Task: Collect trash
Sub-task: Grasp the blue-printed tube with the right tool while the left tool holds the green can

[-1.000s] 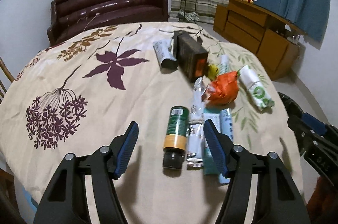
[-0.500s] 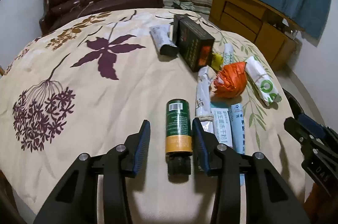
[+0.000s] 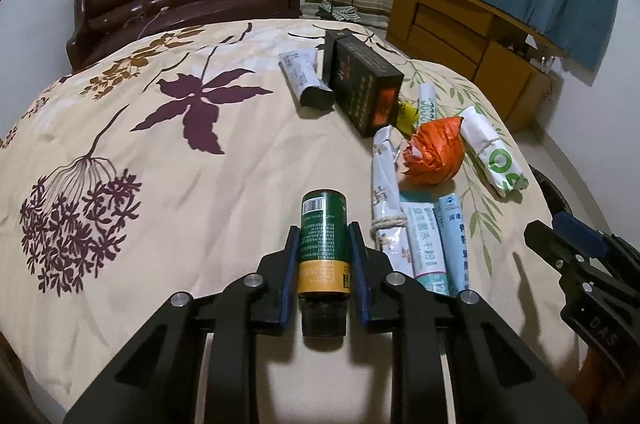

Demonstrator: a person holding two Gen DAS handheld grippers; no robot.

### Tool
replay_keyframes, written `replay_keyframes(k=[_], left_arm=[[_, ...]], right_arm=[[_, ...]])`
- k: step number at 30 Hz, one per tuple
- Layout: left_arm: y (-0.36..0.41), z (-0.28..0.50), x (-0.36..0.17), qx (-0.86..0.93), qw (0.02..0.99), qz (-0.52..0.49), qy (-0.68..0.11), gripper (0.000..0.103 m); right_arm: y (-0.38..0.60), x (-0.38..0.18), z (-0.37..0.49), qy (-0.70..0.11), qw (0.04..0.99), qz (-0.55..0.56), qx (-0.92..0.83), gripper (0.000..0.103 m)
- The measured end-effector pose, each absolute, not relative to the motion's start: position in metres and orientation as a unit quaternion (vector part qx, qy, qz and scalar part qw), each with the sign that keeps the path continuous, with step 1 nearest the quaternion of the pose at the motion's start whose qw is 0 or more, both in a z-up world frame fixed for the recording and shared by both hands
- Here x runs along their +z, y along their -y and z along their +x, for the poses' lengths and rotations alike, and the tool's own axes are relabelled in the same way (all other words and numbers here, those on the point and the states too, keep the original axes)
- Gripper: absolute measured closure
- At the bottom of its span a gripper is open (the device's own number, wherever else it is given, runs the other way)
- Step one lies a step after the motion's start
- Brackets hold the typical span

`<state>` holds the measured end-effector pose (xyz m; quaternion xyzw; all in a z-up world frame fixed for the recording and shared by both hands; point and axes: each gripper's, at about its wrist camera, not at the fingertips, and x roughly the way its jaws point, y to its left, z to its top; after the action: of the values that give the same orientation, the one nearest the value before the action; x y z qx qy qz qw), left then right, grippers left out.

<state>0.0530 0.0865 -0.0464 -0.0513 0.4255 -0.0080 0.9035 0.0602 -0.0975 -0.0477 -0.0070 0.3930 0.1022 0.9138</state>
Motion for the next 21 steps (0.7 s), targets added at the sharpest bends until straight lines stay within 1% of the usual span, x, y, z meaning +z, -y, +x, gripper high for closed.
replay_keyframes(k=[11, 21], left_arm=[[-0.119, 0.031, -0.038, 0.024, 0.914, -0.043, -0.404, 0.079], [-0.147, 0.021, -0.038, 0.037, 0.914, -0.059, -0.399, 0.079]], right_arm=[[0.063, -0.043, 0.053, -0.392, 0.909, -0.018, 0.138, 0.054], [0.032, -0.048, 0.051, -0.403, 0.902, -0.049, 0.147, 0.054]])
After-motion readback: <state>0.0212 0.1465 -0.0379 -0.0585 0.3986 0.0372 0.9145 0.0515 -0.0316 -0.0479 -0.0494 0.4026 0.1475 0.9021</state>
